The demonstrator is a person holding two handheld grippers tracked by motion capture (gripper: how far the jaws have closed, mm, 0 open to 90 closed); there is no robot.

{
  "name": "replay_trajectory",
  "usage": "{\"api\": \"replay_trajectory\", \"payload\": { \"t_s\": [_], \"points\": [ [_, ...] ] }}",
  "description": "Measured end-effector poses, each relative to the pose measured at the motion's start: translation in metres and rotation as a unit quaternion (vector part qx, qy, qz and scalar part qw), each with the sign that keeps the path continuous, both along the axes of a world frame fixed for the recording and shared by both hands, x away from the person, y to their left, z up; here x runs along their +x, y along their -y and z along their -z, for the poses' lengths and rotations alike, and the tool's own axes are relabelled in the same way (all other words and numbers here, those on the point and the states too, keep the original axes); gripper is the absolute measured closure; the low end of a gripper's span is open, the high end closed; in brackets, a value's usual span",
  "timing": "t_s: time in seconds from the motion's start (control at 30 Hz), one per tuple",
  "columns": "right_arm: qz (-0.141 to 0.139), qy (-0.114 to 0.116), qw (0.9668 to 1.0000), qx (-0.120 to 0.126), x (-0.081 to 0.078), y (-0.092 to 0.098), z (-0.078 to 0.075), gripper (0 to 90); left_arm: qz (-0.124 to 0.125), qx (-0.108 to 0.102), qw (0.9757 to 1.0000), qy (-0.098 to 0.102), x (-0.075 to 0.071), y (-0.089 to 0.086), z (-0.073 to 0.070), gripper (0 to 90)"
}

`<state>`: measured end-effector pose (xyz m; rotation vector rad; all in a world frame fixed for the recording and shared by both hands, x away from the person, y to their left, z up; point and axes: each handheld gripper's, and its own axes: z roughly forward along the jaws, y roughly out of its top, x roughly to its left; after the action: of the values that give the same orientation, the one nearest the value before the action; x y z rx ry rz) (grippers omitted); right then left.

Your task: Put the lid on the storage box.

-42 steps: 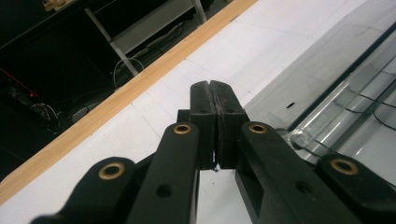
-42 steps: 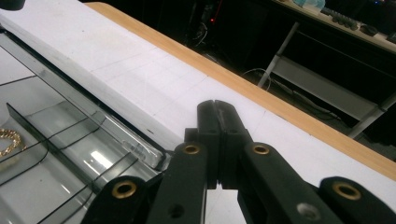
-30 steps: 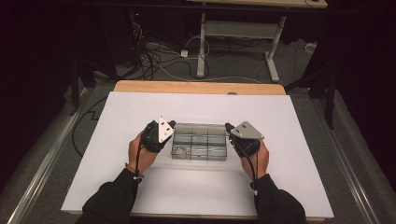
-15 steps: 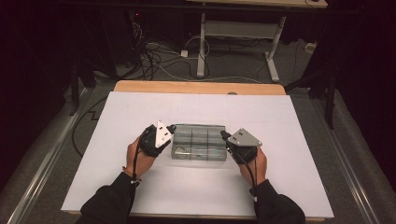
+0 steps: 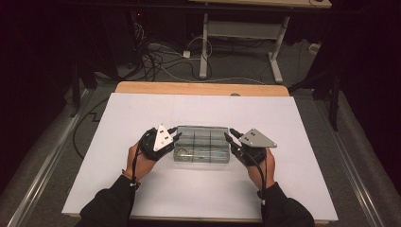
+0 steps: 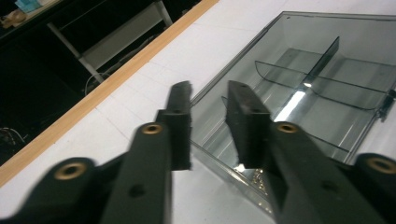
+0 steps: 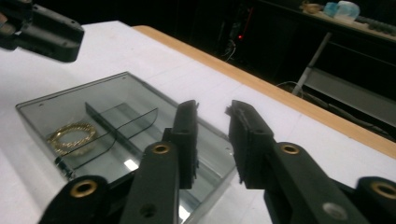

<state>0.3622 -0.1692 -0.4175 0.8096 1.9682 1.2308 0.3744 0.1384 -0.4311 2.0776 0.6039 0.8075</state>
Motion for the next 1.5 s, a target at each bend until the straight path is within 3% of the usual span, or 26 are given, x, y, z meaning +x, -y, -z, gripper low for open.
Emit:
{"api": "replay_trajectory", "payload": {
  "t_s": [0.2, 0.33, 0.43, 0.53, 0.6, 1.0, 1.5],
  "points": [
    [0.004, -0.012, 0.9999, 0.011, 0.004, 0.008, -0.002, 49.0, 0.007, -0.002, 0.9999, -0.008, 0.001, 0.002, 0.001, 46.7],
    [0.003, -0.013, 0.9997, 0.022, 0.006, 0.010, -0.002, 35.6, -0.005, -0.006, 0.9999, -0.008, 0.001, 0.004, 0.003, 33.8],
    [0.003, -0.014, 0.9998, 0.016, 0.006, 0.008, -0.001, 26.1, -0.008, -0.012, 0.9998, -0.012, 0.001, 0.005, 0.003, 26.2],
    [-0.008, -0.017, 0.9997, 0.018, 0.008, 0.007, 0.000, 21.6, -0.009, -0.005, 0.9998, -0.018, 0.002, 0.007, 0.005, 19.1],
    [-0.019, -0.023, 0.9995, 0.014, 0.008, 0.005, 0.001, 17.8, -0.001, -0.006, 0.9998, -0.021, 0.001, 0.007, 0.004, 18.9],
    [-0.047, -0.031, 0.9984, 0.010, 0.001, 0.005, -0.006, 17.6, 0.016, -0.013, 0.9997, -0.012, -0.008, 0.009, -0.002, 15.8],
    [-0.055, -0.010, 0.9984, 0.008, -0.015, 0.008, -0.017, 19.1, 0.029, -0.012, 0.9995, -0.007, -0.022, 0.006, -0.009, 15.8]
  ]
}}
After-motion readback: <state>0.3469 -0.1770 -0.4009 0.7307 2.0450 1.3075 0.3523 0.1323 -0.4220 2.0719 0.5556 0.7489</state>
